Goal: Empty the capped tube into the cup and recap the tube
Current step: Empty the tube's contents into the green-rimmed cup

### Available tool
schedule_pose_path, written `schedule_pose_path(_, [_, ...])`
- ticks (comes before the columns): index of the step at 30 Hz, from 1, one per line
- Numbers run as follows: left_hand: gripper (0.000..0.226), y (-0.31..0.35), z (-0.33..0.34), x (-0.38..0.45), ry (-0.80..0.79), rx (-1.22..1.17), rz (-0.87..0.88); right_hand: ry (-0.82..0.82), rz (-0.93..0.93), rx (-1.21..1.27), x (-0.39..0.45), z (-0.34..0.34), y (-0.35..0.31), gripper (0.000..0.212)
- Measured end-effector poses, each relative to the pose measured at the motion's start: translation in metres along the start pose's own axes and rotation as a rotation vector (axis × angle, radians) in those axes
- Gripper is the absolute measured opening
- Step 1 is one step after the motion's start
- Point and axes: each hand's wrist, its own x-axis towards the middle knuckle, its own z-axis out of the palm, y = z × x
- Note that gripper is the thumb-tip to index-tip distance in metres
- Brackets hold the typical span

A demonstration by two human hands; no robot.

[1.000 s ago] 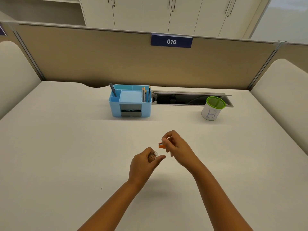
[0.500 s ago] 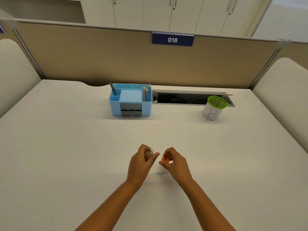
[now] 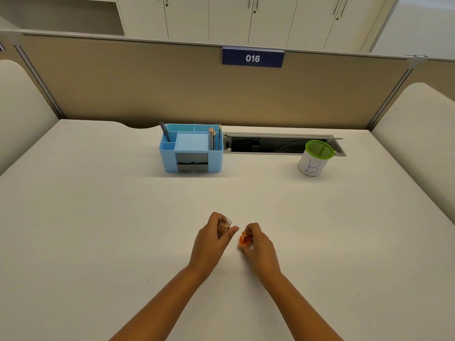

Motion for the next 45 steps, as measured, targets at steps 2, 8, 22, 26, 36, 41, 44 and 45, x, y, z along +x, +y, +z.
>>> schedule_pose_path(2, [0.025,-0.001,0.001,0.0,0.003,-0.005,-0.002,-0.008,-0.004,0.007,0.001,0.0,0.0,0.037])
schedule_pose_path(8, [0.018,0.002,0.004,0.004,0.021,-0.036,0.04,0.186,-0.001,0.191,-0.009,-0.004,-0.02,0.038])
schedule_pose_path(22, [0.033,0.017,0.02,0.022,0.014,-0.039,0.085,-0.305,0.816,1.923,-0.012,-0.027,-0.083,0.029])
schedule_pose_path(26, [0.051,0.014,0.023,0.023,-0.018,0.082,0.054,-0.313,0.834,1.901,-0.011,-0.029,-0.081,0.025])
schedule_pose_path(36, [0.074,-0.012,0.016,0.025,-0.171,0.193,0.02,-0.176,0.815,1.945,0.016,-0.048,-0.065,0.034])
schedule_pose_path(41, [0.077,-0.059,-0.004,0.0,-0.267,0.543,0.029,0.018,0.718,2.015,0.053,-0.08,-0.056,0.021])
schedule_pose_path(44, [0.076,-0.069,-0.011,-0.007,-0.296,0.708,0.206,0.145,0.673,2.008,0.08,-0.102,-0.053,0.024])
schedule_pose_path(45, [0.075,-0.068,-0.013,-0.007,-0.304,0.722,0.208,0.187,0.656,1.973,0.088,-0.108,-0.052,0.026])
